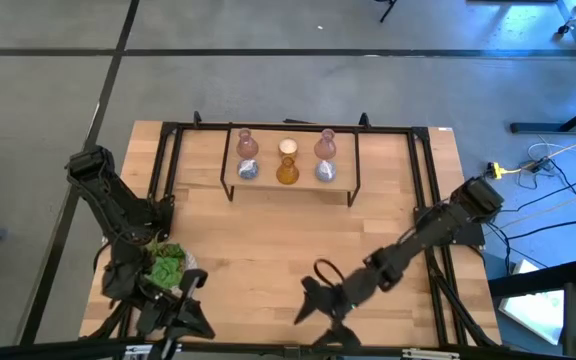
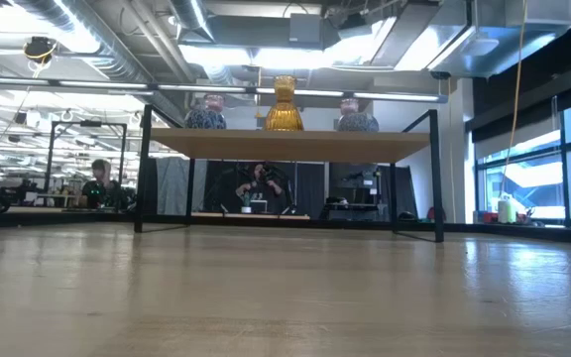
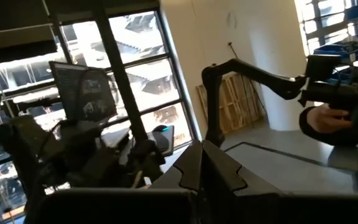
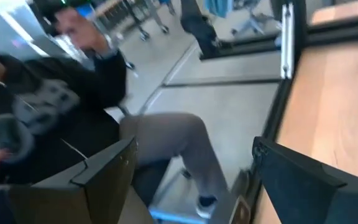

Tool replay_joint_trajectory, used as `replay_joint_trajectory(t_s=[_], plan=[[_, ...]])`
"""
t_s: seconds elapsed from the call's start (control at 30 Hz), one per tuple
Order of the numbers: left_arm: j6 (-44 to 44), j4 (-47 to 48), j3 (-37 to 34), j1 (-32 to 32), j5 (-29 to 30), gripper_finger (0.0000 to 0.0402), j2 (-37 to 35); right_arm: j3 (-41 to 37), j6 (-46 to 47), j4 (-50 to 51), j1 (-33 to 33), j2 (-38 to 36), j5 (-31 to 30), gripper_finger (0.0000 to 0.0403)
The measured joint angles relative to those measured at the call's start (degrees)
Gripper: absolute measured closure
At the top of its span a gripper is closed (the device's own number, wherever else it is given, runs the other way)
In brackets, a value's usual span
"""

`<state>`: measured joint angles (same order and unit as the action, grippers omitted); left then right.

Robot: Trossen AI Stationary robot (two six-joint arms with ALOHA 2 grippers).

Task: Pick & Place candle stick holders
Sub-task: Return to Home Position

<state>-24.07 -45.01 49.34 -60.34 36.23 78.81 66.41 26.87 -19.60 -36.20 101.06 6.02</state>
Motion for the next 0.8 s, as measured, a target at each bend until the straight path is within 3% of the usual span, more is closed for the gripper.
replay_joint_trajectory(t_s=[0.27, 0.37, 0.5, 0.67, 0.8], plan=[[2.6, 1.2, 0.0, 1.8, -0.1, 0.0400, 0.0, 0.0, -0.6, 5.3, -9.2, 0.0, -15.2, 0.0081], [3.2, 1.3, 0.0, 2.0, -0.2, 0.0400, 0.0, 0.0, -1.2, 5.5, -11.2, -0.1, -20.3, 0.0100], [3.4, 1.3, 0.0, 2.0, -0.2, 0.0400, 0.0, 0.0, -1.9, 5.5, -13.1, -0.2, -24.3, 0.0166], [3.4, 1.3, 0.0, 2.0, -0.2, 0.0400, 0.0, 0.0, -3.2, 5.6, -13.8, -0.2, -31.3, 0.0289], [3.4, 1.3, 0.0, 2.0, -0.1, 0.0400, 0.0, 0.0, -1.8, 5.8, -13.9, -1.0, -31.8, 0.0376]])
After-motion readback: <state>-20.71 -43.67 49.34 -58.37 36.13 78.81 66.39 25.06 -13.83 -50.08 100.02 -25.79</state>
